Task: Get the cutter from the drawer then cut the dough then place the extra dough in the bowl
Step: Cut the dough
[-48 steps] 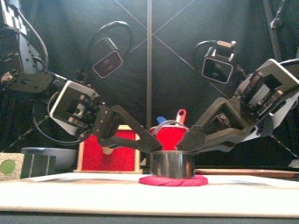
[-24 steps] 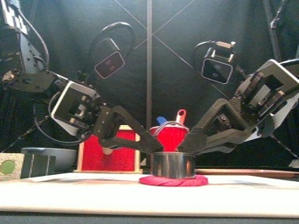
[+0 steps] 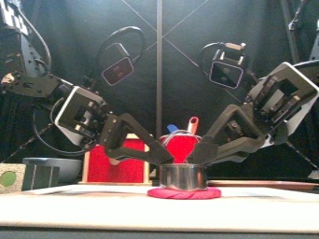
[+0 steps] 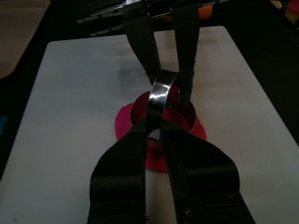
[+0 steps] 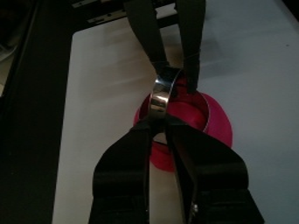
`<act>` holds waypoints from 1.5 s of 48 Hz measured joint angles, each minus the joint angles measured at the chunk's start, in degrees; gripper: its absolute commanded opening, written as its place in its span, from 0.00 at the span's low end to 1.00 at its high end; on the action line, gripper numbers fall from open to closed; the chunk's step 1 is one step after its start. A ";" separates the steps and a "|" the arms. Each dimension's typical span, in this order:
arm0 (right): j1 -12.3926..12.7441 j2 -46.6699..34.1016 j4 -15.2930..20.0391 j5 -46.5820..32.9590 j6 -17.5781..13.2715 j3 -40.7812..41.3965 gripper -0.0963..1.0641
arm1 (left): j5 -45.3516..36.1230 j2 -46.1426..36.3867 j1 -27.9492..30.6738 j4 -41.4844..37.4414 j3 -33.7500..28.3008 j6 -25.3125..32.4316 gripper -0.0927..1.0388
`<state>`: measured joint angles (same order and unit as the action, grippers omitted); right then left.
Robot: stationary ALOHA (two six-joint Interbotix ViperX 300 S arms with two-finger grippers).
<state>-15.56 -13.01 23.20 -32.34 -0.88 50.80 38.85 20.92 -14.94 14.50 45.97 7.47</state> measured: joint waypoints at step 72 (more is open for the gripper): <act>2.90 -0.18 -3.43 2.90 0.00 -0.18 0.51 | -2.02 0.00 -0.09 -4.13 -0.35 0.09 0.42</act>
<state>-12.66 -13.18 19.78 -29.44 -0.88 50.63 36.83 20.92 -15.03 10.37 45.62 7.56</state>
